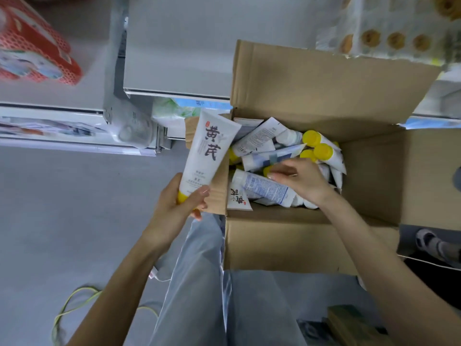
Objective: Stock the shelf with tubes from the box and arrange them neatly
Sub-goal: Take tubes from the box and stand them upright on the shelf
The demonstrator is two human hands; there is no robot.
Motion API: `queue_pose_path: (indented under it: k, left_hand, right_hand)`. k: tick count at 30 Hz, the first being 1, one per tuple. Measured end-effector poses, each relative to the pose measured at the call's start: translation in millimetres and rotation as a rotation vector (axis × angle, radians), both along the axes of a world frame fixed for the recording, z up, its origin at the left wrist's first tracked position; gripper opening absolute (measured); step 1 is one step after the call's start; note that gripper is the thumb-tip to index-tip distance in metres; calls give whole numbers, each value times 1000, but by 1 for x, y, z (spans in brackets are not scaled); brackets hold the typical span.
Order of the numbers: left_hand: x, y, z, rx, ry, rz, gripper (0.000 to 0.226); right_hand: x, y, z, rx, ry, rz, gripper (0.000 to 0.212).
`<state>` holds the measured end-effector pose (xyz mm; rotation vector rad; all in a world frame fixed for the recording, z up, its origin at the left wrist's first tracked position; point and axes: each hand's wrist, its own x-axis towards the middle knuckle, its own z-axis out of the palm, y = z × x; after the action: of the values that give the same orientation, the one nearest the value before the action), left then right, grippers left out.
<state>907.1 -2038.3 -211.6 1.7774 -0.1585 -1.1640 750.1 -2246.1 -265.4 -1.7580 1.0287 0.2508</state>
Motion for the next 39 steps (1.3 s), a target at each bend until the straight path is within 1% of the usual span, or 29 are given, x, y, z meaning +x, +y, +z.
queue_pose_path:
  k: [2,4,6,8,12,14,17,21,24,27,28,30,33,36,37,39]
  left_hand:
    - [-3,6,-4,20,4,10,18]
    - [-6,10,-7,23,16,33,26]
    - [-8,12,-10,23,28,47,31]
    - [-9,11,-11,22,41,60,35]
    - [-9,8,-13,19,40,84,33]
    - [-9,7,-13,24,33,86,35]
    - [-8,5,-12,29,25,68,40]
    - [-7,2,-6,31,15,79,29]
    - [-6,-1,5,14,12,111,27]
    - [-4,-6,23,2,14,137,23]
    - [-3,-8,31,-13,21,144,21]
    - [-1,-13,50,-66,33,154,21]
    - [0,-20,84,-136,48,177,27]
    - [-1,-27,123,-232,60,186,25]
    - [-2,-29,137,-273,67,194,22]
    - [-3,-32,166,-349,93,231,19]
  right_hand:
    - [-8,9,-16,-36,100,73,22]
    - [-10,16,-25,-135,156,150,31]
    - [-6,18,-32,-192,169,149,33]
    - [-2,17,-37,-193,175,113,33]
    - [-4,18,-43,-209,185,96,38]
    - [-7,19,-44,-213,197,95,37]
    - [-9,21,-45,-229,226,149,31]
    - [-8,24,-39,-239,287,221,26]
    - [-11,23,-22,-236,344,238,27]
    - [-18,17,4,-143,347,178,21]
    - [-19,14,17,-94,302,139,17]
    - [-20,7,51,26,162,23,17]
    - [-16,5,119,215,-27,-161,19]
    - [-15,10,179,404,-159,-215,13]
    - [-16,12,196,453,-199,-225,16]
    - [-13,17,233,561,-269,-245,38]
